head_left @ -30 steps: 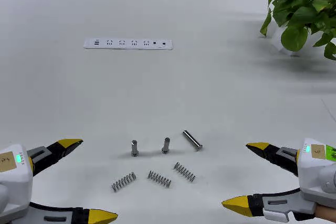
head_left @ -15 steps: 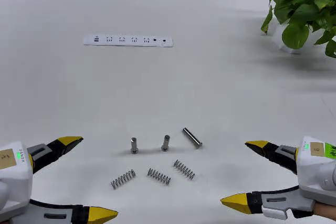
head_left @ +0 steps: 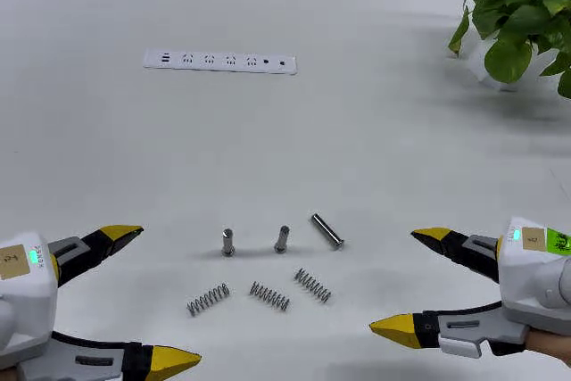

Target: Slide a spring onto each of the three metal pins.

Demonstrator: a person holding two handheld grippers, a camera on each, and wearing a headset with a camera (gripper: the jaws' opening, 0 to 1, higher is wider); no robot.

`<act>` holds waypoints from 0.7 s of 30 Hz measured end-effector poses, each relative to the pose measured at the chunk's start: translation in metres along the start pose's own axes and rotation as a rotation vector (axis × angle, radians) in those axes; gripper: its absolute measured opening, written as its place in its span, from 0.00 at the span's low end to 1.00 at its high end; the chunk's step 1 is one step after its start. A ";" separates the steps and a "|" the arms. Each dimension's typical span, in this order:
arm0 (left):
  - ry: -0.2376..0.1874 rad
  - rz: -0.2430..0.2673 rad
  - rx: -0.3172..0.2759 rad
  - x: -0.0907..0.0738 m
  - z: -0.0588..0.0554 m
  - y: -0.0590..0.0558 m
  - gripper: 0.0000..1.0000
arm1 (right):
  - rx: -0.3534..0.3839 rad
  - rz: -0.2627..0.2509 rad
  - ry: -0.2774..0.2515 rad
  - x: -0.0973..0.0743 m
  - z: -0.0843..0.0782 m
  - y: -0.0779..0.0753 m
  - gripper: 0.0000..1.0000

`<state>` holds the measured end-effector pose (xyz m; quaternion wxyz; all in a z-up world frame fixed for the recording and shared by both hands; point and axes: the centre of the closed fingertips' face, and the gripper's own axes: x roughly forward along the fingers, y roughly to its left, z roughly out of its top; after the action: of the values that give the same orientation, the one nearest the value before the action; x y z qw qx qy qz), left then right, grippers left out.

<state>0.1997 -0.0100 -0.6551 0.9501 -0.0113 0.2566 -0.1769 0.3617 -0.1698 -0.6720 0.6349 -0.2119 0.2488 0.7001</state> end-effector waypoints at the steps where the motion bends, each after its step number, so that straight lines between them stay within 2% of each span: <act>1: -0.001 -0.001 0.000 0.000 0.000 0.000 1.00 | -0.003 0.002 0.002 0.001 0.002 0.000 0.83; 6: -0.006 -0.002 -0.003 0.001 -0.001 0.003 1.00 | -0.021 0.016 0.013 0.009 0.007 -0.008 0.81; 11: -0.013 0.003 -0.009 0.001 -0.001 0.006 1.00 | -0.035 0.018 0.025 0.015 0.021 -0.009 0.79; 15: -0.018 0.004 -0.012 0.001 0.000 0.006 1.00 | -0.045 0.012 0.040 0.024 0.023 -0.021 0.75; 19: -0.022 0.006 -0.016 0.002 0.002 0.006 1.00 | -0.042 0.011 0.044 0.032 0.031 -0.026 0.72; 21: -0.026 0.005 -0.021 0.003 0.003 0.005 1.00 | -0.045 0.003 0.062 0.037 0.032 -0.030 0.69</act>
<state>0.2054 -0.0061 -0.6540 0.9537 -0.0231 0.2462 -0.1714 0.3887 -0.1186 -0.6723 0.6210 -0.2474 0.2529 0.6995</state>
